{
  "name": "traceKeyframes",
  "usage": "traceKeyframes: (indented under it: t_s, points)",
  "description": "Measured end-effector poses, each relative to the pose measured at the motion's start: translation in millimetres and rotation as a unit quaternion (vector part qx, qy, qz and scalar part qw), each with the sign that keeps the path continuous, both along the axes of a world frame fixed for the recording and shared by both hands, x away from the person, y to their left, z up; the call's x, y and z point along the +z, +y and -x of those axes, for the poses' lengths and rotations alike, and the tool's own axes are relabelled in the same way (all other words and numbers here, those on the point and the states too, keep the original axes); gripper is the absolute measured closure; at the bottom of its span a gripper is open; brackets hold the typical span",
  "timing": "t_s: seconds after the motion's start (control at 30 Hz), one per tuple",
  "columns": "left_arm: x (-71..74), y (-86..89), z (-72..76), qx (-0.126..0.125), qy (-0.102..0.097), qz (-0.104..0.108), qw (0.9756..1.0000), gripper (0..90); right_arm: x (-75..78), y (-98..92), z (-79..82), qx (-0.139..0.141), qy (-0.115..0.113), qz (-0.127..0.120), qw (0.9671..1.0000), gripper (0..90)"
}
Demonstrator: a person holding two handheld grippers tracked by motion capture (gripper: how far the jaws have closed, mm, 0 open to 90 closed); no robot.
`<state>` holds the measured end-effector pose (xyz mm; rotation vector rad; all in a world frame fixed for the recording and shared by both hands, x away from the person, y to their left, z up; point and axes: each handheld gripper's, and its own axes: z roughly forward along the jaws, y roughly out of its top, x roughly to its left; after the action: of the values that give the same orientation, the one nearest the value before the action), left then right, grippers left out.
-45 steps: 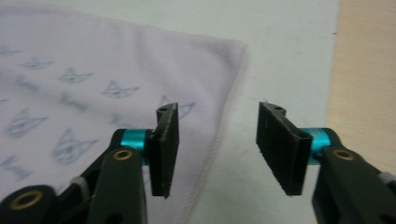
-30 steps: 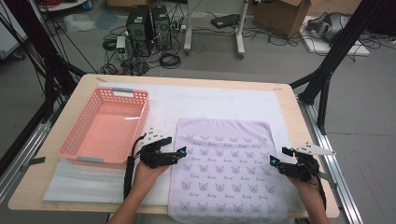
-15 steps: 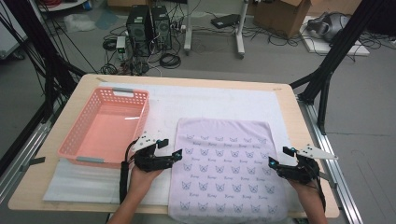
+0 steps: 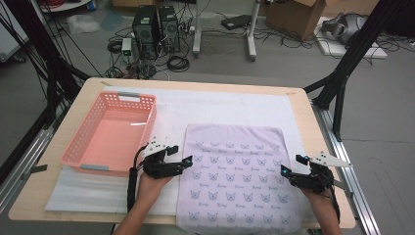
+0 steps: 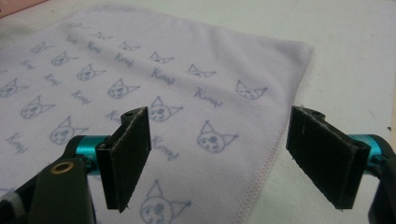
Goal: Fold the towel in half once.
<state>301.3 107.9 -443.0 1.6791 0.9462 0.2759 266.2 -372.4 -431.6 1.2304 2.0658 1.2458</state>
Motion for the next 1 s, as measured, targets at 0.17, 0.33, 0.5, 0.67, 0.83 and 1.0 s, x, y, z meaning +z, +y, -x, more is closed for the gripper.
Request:
traceKeyframes:
  t_s: [0.17,0.33,0.5,0.67,0.83,1.0]
  points:
    - [-3.7,0.5,-4.6,0.009,0.012,-0.003,0.9999,28.1,-1.7,2.1,-3.0,-0.004,0.007,0.002,1.0,21.2]
    - [-5.8,0.6,-8.1,0.016,0.018,-0.014,0.9996,29.6,-5.1,7.9,-10.0,0.0,0.024,0.011,0.9996,22.4]
    - [-8.0,0.8,-11.9,0.025,0.035,-0.022,0.9989,33.3,-9.3,13.7,-26.0,-0.008,0.046,0.021,0.9987,26.3]
    - [-8.4,-3.6,-18.4,0.026,0.059,-0.05,0.9967,38.2,-11.5,20.5,-45.1,-0.034,0.069,0.06,0.9952,34.1]
    - [-8.3,-9.9,-26.7,0.034,0.066,-0.069,0.9949,37.5,-10.1,16.8,-56.5,-0.063,0.082,0.055,0.993,37.1]
    - [-10.9,-11.9,-35.2,0.058,0.091,-0.075,0.9914,37.8,-11.4,17.7,-65.5,-0.059,0.1,0.055,0.9917,41.6]
